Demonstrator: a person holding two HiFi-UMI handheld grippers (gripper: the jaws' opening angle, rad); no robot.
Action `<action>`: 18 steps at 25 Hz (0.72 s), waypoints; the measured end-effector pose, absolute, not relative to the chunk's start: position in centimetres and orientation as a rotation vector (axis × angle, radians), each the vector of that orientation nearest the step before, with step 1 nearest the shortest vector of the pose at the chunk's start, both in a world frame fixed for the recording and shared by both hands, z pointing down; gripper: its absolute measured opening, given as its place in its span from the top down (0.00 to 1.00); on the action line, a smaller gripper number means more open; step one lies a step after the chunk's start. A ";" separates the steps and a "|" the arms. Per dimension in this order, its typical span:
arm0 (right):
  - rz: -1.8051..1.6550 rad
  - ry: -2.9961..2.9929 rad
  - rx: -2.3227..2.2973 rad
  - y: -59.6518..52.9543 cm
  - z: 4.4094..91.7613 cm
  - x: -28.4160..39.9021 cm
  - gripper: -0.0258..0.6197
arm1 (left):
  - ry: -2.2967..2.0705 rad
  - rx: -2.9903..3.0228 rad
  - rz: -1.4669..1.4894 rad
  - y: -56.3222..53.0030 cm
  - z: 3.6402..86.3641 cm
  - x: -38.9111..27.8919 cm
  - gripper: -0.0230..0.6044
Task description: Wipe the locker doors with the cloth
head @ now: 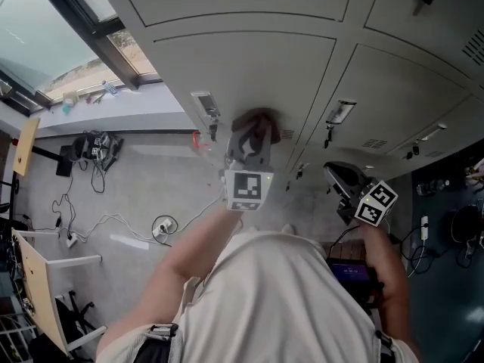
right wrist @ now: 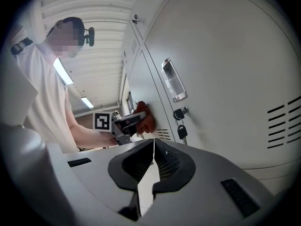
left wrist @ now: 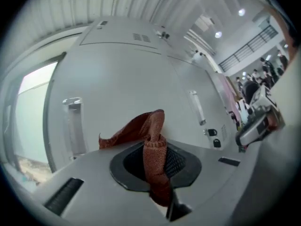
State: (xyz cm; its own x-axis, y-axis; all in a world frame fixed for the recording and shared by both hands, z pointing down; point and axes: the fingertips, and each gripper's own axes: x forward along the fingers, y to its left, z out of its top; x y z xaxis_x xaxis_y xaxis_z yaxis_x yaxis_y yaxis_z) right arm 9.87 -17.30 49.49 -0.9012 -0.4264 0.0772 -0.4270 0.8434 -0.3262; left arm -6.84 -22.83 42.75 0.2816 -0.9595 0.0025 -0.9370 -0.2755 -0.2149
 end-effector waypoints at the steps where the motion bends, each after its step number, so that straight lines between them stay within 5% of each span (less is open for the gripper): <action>1: 0.533 -3.016 0.694 -17.3 49.4 9.7 0.93 | 1.867 -2.356 -0.164 -22.7 42.6 -8.4 0.90; 12: 0.532 -3.007 0.641 -17.2 49.7 8.5 0.93 | 2.342 -2.155 0.241 -20.0 39.9 -23.6 0.90; 18: 0.541 -2.988 0.648 -17.1 50.1 9.0 0.93 | 2.132 -2.175 -0.021 -19.8 41.9 -26.7 0.90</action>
